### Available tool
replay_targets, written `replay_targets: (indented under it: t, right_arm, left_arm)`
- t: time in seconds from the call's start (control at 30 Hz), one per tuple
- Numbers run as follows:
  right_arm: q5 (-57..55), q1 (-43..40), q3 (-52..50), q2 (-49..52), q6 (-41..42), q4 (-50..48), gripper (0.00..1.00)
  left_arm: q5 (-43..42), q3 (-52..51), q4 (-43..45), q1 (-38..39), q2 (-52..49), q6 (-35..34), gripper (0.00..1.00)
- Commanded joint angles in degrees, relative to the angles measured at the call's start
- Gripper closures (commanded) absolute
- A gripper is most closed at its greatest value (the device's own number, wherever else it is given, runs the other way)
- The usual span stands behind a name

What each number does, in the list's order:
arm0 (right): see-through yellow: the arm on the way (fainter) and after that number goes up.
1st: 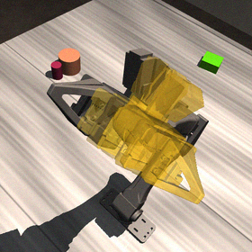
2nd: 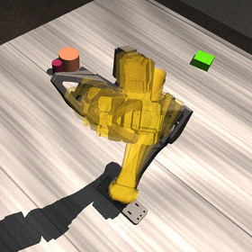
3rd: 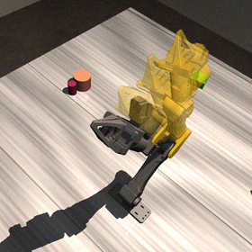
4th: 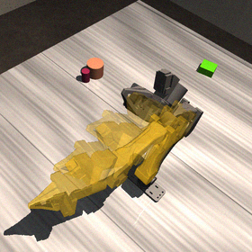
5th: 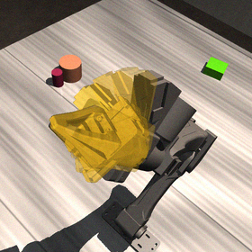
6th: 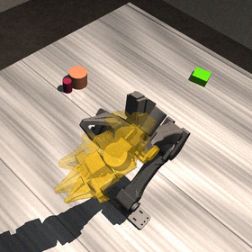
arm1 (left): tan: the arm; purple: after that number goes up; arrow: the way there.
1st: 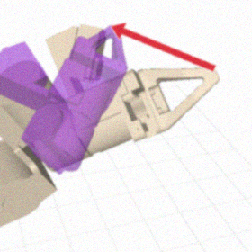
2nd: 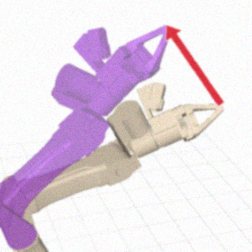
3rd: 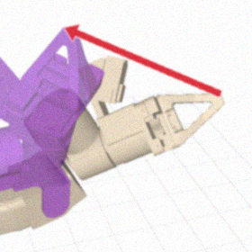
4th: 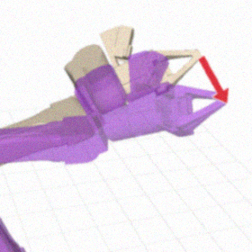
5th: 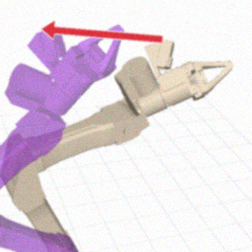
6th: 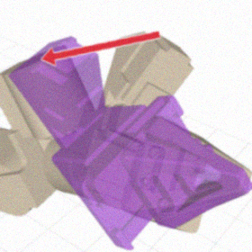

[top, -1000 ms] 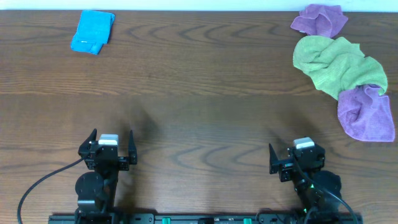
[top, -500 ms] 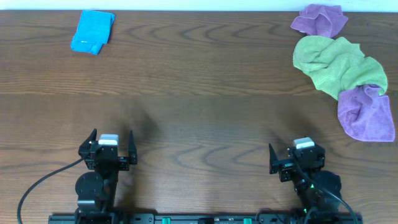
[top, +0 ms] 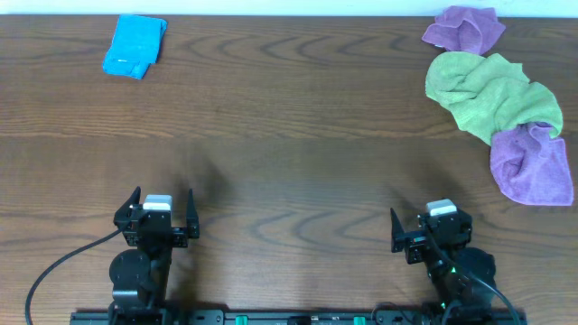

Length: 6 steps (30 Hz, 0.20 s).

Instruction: Fold the cloth

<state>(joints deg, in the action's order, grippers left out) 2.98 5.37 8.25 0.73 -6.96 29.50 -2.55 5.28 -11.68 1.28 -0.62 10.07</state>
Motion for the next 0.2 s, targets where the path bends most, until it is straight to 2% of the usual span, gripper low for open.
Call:
replay_targets:
  t: [0.0,0.17]
  right_arm:
    - [0.26,-0.63,-0.2,-0.46,-0.81,-0.02,0.01]
    - [0.26,-0.63,-0.2,-0.46,-0.81,-0.02,0.01]
  left_arm:
    - [1.05,-1.66,-0.48,-0.24,0.31,-0.9,0.05]
    - [1.05,-1.66,-0.48,-0.24,0.31,-0.9,0.05]
